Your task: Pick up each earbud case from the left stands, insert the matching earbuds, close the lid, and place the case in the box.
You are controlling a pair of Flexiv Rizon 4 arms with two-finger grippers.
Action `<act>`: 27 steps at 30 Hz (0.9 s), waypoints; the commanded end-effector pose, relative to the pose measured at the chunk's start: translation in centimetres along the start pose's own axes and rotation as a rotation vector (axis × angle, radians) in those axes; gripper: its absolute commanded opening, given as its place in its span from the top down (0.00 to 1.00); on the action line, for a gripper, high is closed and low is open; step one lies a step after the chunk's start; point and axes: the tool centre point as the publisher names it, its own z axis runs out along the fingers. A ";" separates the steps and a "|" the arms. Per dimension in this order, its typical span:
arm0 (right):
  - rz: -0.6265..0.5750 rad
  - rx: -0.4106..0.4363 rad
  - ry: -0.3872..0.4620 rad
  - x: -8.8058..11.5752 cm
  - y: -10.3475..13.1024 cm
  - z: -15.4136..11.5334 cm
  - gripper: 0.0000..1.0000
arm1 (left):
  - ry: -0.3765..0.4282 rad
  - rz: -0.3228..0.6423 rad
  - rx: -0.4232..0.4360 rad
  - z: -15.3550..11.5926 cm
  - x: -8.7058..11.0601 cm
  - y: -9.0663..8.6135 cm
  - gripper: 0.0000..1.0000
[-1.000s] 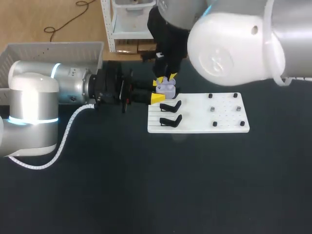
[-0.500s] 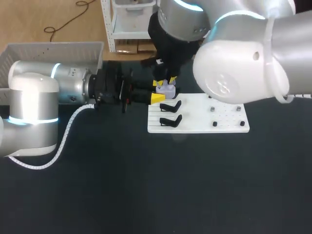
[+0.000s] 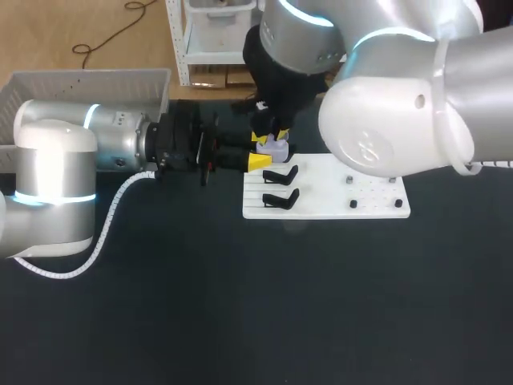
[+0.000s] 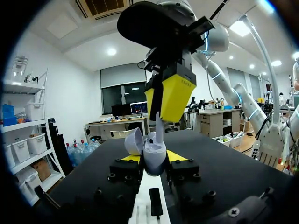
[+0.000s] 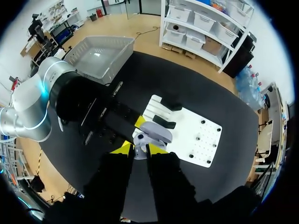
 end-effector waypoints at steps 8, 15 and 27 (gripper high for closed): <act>0.006 0.006 -0.005 -0.4 -0.1 0.4 1.00 | 0.000 0.002 -0.005 0.0 0.0 -0.1 1.00; 0.008 0.009 0.005 -0.4 -0.3 0.7 1.00 | 0.000 0.002 -0.005 0.0 0.0 -0.1 1.00; 0.011 0.013 0.019 -0.6 -0.4 1.1 1.00 | 0.000 0.002 -0.005 0.0 0.0 -0.1 1.00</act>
